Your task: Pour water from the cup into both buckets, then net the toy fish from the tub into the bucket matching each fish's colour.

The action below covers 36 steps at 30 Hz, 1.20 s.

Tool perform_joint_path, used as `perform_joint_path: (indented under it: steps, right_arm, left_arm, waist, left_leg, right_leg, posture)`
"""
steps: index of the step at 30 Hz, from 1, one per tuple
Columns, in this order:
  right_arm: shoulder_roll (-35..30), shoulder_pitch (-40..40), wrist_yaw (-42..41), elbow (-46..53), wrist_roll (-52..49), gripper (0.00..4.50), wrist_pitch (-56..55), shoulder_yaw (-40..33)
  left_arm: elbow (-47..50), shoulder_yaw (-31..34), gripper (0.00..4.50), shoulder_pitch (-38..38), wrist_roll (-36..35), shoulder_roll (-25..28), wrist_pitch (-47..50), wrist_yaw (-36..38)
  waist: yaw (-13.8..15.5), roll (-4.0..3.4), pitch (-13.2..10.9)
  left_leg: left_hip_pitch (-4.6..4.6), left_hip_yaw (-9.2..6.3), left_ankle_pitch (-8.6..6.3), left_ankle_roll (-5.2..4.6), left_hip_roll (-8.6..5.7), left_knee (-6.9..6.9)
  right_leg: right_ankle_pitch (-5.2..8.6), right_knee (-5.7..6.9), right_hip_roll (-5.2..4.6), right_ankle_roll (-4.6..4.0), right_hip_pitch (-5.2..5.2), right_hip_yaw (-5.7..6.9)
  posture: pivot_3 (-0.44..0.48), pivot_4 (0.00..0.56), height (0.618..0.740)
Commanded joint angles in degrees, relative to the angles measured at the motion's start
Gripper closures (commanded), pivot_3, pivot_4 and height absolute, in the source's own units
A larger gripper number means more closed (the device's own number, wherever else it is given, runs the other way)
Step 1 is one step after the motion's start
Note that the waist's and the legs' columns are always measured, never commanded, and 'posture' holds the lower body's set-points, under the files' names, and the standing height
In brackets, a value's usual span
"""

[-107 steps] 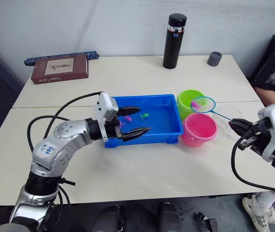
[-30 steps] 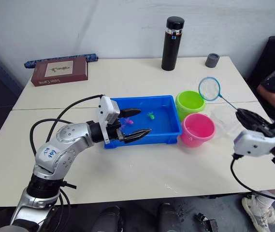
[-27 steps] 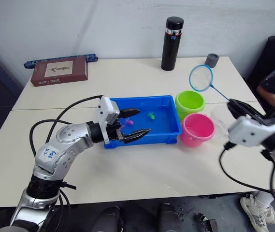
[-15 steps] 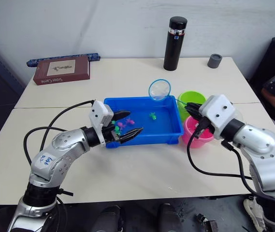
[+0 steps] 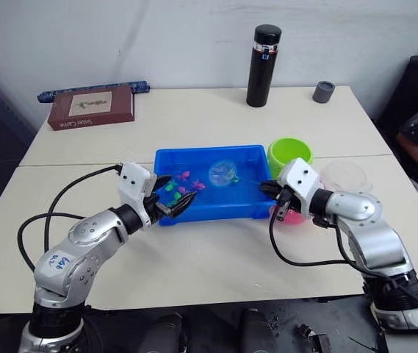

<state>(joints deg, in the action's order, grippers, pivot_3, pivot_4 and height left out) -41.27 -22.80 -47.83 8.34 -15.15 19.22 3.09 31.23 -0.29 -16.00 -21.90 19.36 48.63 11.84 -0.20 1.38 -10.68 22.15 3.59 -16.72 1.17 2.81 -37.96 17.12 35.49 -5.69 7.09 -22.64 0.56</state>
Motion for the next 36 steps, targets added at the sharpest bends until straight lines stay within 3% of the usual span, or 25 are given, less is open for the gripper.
perform_joint_path:
  steps: [1,10,23,36]
  right_arm:
    - [1.35,-3.19,-1.38,-2.41,1.22,4.5,-3.23,0.73]
    - [3.51,-6.25,-3.42,-8.3,5.27,4.5,-7.52,3.86]
    - [6.82,-11.47,-0.13,-22.54,11.47,4.5,-15.79,4.54]
    - [8.76,-11.08,-2.51,-26.55,13.54,4.5,-19.97,5.7]
  left_arm:
    - [4.47,0.98,0.02,0.75,1.54,-0.45,1.36,-2.99]
    - [5.57,1.47,0.02,1.9,2.27,-1.13,2.57,-4.45]
    - [6.85,0.51,0.02,2.49,2.55,-2.87,3.12,-5.1]
    - [7.43,0.34,0.02,2.74,2.63,-3.4,3.1,-5.19]
  waist:
    - [-0.01,0.0,0.0]
    - [-0.01,0.0,0.0]
    - [-0.14,0.0,0.0]
    - [-0.16,0.0,0.0]
  left_leg:
    - [0.0,0.01,0.0,0.0,0.0,0.0]
    - [0.01,0.01,-0.02,0.04,0.0,0.01]
    - [0.01,0.04,-0.03,0.08,0.01,0.03]
    - [0.01,0.05,-0.04,0.09,0.01,0.04]
  right_leg:
    - [0.0,-0.01,0.0,0.0,0.0,0.0]
    - [0.01,-0.02,0.0,-0.01,-0.01,0.01]
    - [0.01,-0.02,-0.01,-0.03,-0.04,0.0]
    - [0.01,-0.04,-0.01,-0.03,-0.04,0.0]
  posture:
    - [0.0,0.15,0.74]
    - [0.0,0.15,0.74]
    - [0.0,0.15,0.74]
    - [0.0,0.15,0.74]
